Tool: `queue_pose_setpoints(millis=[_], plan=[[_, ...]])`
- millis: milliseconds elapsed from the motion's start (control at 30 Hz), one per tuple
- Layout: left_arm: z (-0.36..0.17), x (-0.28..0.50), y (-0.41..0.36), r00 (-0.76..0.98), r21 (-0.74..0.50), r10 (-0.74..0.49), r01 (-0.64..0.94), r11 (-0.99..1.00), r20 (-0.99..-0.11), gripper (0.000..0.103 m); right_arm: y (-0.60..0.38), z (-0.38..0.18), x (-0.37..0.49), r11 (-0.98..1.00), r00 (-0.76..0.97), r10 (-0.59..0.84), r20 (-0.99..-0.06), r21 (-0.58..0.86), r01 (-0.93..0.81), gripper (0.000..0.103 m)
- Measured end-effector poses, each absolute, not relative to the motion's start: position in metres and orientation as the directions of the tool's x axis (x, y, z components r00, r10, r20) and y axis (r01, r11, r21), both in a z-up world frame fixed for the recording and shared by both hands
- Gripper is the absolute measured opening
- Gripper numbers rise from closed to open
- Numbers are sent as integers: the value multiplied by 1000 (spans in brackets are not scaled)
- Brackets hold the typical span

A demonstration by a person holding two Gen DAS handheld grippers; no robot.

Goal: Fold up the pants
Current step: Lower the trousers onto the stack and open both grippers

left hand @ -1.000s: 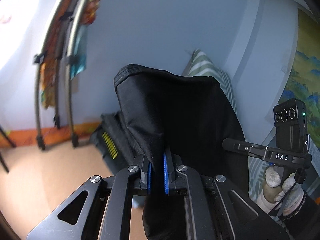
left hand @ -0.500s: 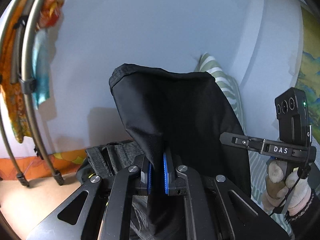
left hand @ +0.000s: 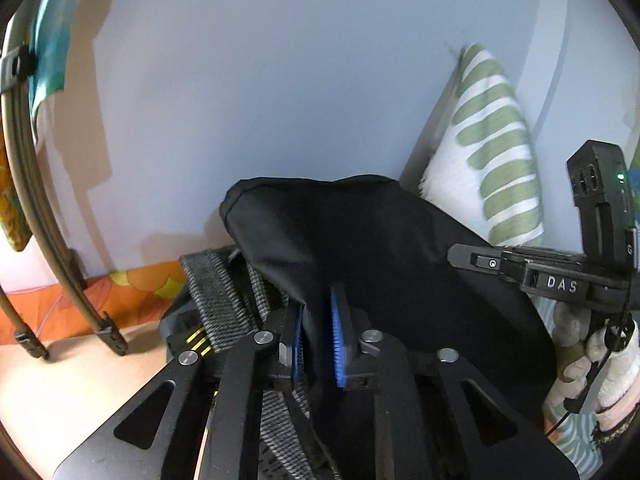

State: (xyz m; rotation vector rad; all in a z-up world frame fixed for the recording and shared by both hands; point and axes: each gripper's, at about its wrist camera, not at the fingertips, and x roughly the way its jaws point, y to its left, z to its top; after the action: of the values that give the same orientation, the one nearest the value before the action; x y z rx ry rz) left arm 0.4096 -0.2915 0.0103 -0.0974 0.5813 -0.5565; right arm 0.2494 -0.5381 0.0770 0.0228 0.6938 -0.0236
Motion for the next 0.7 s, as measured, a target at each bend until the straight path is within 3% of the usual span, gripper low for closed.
queue_pose_setpoints(millis=[67,133,167,200,433,700], plan=[[9,410,-289,702,-225,-500,453,863,-507,22,-534,71,252,997,760,-78,-646,-58,53,25],[10,410,-285,718,-207,-469,426,881,-514,35,-534,69,252,991,750,-133,-648,-98,92,36],[10,408,-283,731,-192,-444,407,893,-518,37,-535,70,251,989,748,-150,-646,-103,108,36],[10,410,-279,687,-314,-609,522,793,-397,38,-535,71,250,987,747,-160,-646,-106,119,37],[11,409,-245,697,-350,-593,481,804,-403,38,-532,82,234,971,756,-240,-609,-147,189,39],[17,380,-213,698,-346,-606,499,794,-383,38,-520,94,202,971,787,-236,-571,-104,216,42]])
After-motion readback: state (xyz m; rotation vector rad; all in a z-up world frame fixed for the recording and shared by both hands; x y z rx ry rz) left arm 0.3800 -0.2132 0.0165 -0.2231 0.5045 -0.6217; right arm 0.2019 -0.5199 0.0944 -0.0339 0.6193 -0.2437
